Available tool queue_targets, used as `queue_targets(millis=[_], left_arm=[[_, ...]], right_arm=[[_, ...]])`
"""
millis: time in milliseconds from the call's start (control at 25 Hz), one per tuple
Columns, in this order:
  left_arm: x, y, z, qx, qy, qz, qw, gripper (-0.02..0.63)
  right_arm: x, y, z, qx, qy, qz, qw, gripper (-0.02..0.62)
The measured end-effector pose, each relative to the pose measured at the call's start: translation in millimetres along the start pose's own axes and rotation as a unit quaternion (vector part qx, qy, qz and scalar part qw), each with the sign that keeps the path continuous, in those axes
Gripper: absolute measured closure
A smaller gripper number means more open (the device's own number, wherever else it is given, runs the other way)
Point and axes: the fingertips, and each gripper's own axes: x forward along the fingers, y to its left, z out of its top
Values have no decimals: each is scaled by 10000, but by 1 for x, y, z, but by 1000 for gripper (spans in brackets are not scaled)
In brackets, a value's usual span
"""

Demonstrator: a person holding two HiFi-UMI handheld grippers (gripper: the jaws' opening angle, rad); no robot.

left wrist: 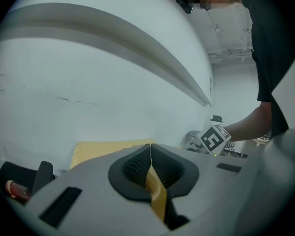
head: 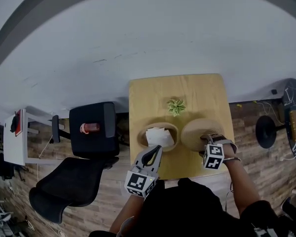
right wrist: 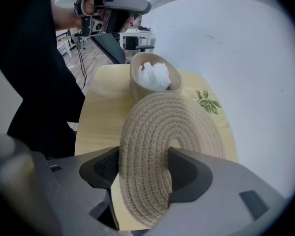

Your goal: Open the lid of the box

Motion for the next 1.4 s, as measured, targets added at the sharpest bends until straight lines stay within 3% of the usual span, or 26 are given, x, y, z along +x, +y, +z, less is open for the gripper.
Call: queue_targets(millis=[320, 800, 920, 1040, 1200, 1400], left_arm=[[11, 5, -4, -191, -20, 317, 9993, 586], [-5, 12, -17, -268, 103, 583, 9979, 586], [-6, 14, -17, -280, 62, 581, 9979, 586], [-6, 14, -14, -252, 39, 521, 9983, 586], [-9, 14, -2, -217, -101, 424, 9988, 586], [-13, 15, 9, -143, -207, 359, 9990, 586]], right_arm=[[38, 6, -15, -136, 41, 375, 9992, 284], [59, 14, -15, -217, 87, 512, 9984, 268], [43, 4, -5, 2, -219, 216, 9995, 219], [6, -16, 18, 530, -915, -240, 9941, 249], [-47, -48, 46, 1151, -1640, -1045, 9741, 327], [-101, -71, 74, 1726, -2351, -1907, 9373, 437]])
